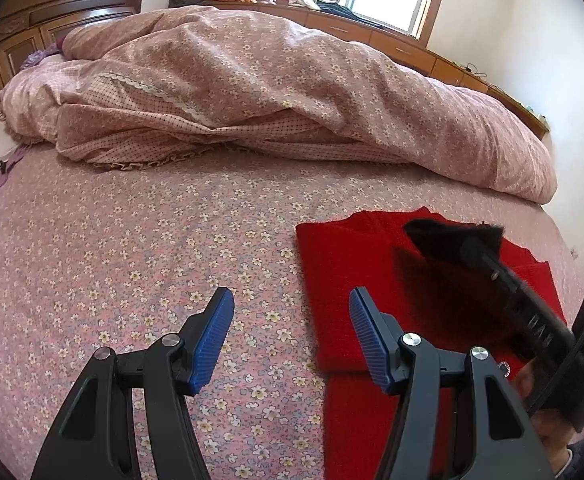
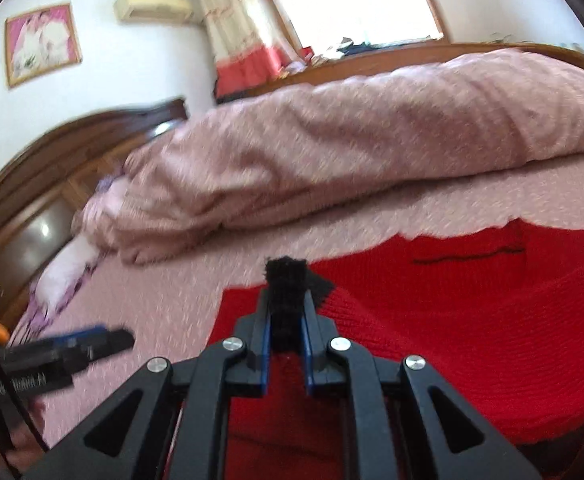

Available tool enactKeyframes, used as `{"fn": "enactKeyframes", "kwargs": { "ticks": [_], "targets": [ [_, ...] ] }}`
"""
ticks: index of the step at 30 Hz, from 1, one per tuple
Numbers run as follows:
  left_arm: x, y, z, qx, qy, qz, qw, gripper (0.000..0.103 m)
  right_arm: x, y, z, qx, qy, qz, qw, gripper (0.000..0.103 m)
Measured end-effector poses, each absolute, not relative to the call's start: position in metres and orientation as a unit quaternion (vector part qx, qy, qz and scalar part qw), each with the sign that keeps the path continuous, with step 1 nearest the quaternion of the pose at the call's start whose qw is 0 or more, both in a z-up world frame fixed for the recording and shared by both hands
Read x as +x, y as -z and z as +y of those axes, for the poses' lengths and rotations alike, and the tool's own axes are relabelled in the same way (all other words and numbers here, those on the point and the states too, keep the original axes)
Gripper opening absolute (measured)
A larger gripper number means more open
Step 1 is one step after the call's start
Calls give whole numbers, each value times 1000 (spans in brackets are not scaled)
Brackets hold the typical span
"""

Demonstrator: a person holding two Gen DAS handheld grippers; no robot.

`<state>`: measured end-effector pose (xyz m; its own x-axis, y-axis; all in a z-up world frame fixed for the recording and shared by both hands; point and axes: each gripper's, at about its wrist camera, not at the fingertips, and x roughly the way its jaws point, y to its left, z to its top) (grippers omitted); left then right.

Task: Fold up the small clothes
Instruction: 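Grasp the cuff with the right gripper and fold it across the body, then open the right gripper and release the folded sleeve on the cardigan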

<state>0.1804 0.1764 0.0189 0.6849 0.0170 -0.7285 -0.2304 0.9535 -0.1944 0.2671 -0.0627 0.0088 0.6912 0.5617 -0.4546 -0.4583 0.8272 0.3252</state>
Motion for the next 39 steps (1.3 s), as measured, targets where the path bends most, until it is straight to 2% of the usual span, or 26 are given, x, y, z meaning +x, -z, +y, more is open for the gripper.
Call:
{"fn": "enactKeyframes", "kwargs": {
  "ticks": [5,8,9,10,14,22,33,36,38,39],
  "targets": [
    [182,-18,177,-139,-67,394,906,54,275,-3,-62,124,-284,294,904,12],
    [184,-17,175,-139,-65,397,905,54,276,15,-42,69,-310,338,886,27],
    [184,-18,174,-137,-64,396,906,54,277,21,-39,67,-315,356,877,44],
    [184,-18,174,-136,-64,395,906,54,277,25,-39,75,-320,368,870,51],
    [185,-19,171,-135,-61,394,907,54,276,21,-54,113,-326,361,866,53],
    [179,-22,158,-128,-49,393,909,55,261,-6,-95,93,-325,350,874,55],
    [140,-17,148,-197,-22,383,902,55,194,-38,-251,34,-184,327,926,59],
    [125,-13,146,-187,-25,389,902,58,172,-35,-293,3,-154,327,933,59],
    [114,-7,145,-179,-25,396,900,61,161,-29,-317,0,-156,344,926,62],
    [108,-3,143,-174,-25,404,897,61,154,-24,-331,7,-160,360,919,67]
  ]
}}
